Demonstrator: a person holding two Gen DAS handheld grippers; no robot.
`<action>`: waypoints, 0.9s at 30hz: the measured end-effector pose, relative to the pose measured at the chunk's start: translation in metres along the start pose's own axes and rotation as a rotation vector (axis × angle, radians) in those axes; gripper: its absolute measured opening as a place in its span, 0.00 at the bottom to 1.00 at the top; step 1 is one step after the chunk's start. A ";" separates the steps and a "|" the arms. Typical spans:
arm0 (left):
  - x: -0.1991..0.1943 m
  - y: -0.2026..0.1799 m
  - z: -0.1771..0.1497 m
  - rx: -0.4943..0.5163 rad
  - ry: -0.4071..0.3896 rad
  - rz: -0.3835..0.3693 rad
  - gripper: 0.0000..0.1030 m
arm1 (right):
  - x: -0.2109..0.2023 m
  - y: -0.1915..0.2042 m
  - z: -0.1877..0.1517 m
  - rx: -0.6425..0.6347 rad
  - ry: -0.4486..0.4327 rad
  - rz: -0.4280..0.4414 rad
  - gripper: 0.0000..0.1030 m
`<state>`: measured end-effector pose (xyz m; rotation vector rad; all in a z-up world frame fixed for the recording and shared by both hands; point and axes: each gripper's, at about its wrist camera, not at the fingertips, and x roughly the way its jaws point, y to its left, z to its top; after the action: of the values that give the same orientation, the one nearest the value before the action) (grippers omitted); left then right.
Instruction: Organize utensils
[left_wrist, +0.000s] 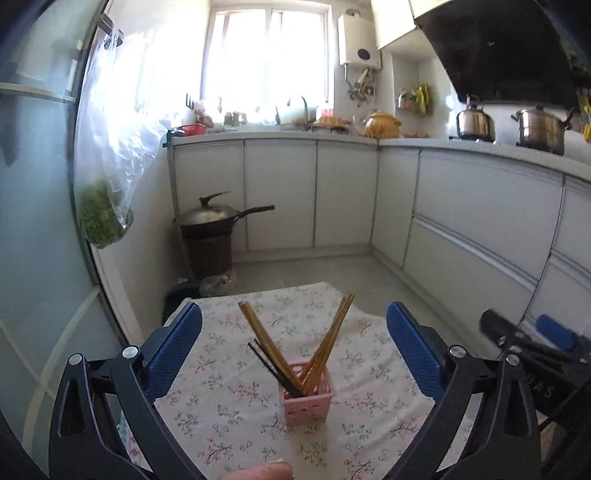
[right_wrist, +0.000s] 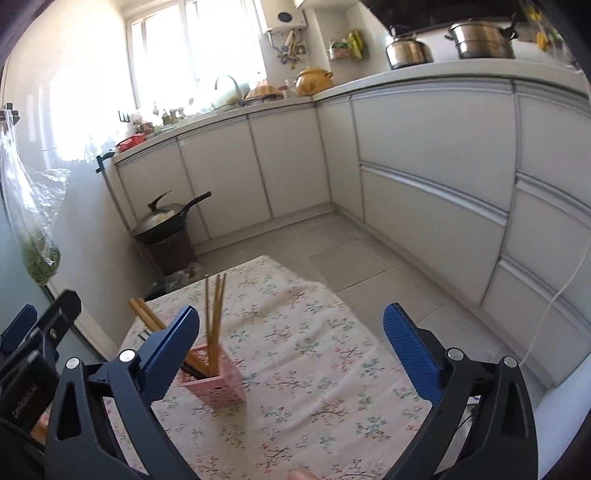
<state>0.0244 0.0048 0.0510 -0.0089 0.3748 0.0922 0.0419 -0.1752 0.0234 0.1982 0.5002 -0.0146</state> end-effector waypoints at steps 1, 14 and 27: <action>-0.002 -0.002 -0.004 -0.007 -0.013 0.020 0.93 | -0.004 -0.004 -0.003 -0.004 -0.026 -0.019 0.94; 0.004 -0.014 -0.013 -0.011 -0.002 -0.018 0.93 | -0.001 -0.028 -0.009 0.007 0.004 -0.096 0.94; 0.004 -0.012 -0.014 -0.012 0.003 -0.011 0.93 | 0.002 -0.026 -0.014 0.013 0.027 -0.098 0.94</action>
<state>0.0240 -0.0073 0.0362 -0.0225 0.3768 0.0836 0.0357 -0.1984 0.0059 0.1868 0.5369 -0.1108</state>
